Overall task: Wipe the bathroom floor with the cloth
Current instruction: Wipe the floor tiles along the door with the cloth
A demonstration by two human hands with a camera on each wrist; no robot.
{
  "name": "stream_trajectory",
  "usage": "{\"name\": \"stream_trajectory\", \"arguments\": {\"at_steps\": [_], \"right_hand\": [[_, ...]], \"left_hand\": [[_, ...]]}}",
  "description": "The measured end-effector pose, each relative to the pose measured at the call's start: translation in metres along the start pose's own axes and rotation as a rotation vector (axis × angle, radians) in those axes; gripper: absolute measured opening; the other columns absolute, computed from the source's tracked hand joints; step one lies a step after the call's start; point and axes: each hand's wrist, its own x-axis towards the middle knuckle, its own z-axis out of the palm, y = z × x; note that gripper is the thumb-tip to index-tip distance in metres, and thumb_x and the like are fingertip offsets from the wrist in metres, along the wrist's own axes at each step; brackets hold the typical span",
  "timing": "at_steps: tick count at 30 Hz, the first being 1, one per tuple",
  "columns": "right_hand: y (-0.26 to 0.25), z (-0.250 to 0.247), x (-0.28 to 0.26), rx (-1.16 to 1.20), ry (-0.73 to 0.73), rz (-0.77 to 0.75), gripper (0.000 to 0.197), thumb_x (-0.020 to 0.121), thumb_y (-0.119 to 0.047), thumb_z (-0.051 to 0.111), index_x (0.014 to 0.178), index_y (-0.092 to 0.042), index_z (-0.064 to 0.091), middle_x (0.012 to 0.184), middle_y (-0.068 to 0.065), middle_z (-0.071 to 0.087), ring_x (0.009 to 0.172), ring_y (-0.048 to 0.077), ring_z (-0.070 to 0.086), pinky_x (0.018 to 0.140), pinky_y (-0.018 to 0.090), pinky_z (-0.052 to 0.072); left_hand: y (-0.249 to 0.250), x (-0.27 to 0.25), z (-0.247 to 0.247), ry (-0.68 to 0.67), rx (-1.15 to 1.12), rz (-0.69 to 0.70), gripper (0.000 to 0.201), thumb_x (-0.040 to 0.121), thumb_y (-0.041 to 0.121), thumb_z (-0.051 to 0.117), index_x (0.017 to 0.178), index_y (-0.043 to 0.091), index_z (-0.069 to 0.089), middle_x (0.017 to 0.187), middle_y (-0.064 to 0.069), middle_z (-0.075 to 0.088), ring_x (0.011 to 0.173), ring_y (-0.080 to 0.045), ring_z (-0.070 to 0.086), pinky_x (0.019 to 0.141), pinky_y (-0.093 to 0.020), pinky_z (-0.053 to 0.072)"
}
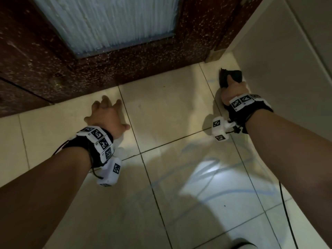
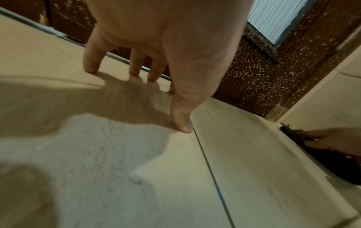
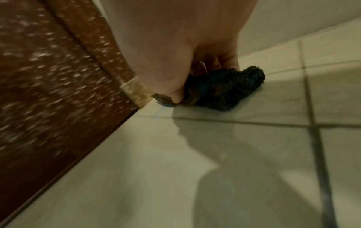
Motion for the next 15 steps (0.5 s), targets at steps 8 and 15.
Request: {"name": "stream_trajectory", "arguments": {"at_steps": [8,15], "right_hand": [[-0.093,0.045,-0.105,-0.091,-0.023,-0.559,0.060,0.099,-0.024,0.039,0.154,-0.040,0.019,0.142,0.019,0.036,0.114,0.040,0.049,0.087,0.041,0.045],[-0.119,0.074,-0.155,-0.140,-0.086,-0.729,0.067,0.097,-0.022,0.045,0.154,-0.042,0.017,0.135,0.012,0.037,0.112,0.032,0.045,0.072,0.037,0.040]], "left_hand": [[0.000,0.000,0.000,-0.006,0.037,0.015,0.094,0.077,0.060,0.070,0.151,0.034,0.017,0.159,-0.008,0.010,0.141,-0.037,0.018,0.092,-0.061,0.045],[0.003,-0.003,-0.003,-0.035,0.014,-0.011,0.095,0.080,0.058,0.068,0.153,0.036,0.011,0.162,-0.003,-0.001,0.146,-0.034,0.009,0.099,-0.061,0.040]]}}
